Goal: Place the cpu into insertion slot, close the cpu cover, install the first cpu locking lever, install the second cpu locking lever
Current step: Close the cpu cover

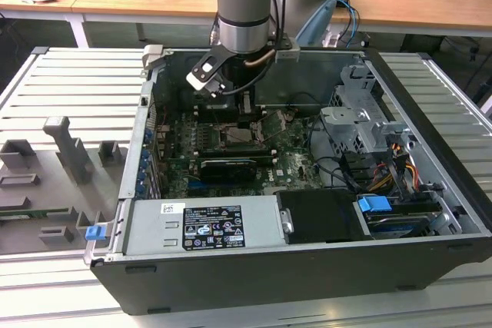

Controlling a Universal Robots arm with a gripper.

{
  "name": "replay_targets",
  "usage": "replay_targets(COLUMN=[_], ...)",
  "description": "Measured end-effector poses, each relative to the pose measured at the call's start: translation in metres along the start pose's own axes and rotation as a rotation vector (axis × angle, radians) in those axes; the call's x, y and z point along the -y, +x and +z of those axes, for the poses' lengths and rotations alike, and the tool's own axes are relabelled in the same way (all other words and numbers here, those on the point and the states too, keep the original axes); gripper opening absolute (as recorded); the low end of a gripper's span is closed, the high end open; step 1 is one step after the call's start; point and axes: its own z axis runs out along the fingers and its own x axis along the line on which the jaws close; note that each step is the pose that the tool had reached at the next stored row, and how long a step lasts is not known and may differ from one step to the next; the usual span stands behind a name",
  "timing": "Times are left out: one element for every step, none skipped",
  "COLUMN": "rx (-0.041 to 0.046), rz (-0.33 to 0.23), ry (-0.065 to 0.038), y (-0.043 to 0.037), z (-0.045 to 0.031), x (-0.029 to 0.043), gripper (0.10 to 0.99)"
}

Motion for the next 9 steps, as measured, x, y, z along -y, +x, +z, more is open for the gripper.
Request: replay_targets(rx=[0.0000,0.0002,0.0000,0.0005,0.0008,0.0009,0.0011,0.0009,0.0010], rz=[0.000,0.000,0.000,0.000,0.000,0.000,0.000,0.000,0.000], ry=[0.000,0.002,0.003,0.003,0.003,0.003,0.003,0.003,0.003], y=[0.0000,0.0001,0.0002,0.0005,0.0006,0.0007,0.0011,0.0014,0.0016], z=[-0.0022,-0.0050,-0.0063,-0.0067,-0.0069,-0.0073,-0.0094,-0.0140,-0.0165], x=[-0.0001,-0.0003,-0.0004,-0.0004,-0.0004,-0.0005,-0.0007,-0.0010,-0.0011], gripper=[0.106,0.106,0.106,0.106,0.106,0.106,0.106,0.106,0.106])
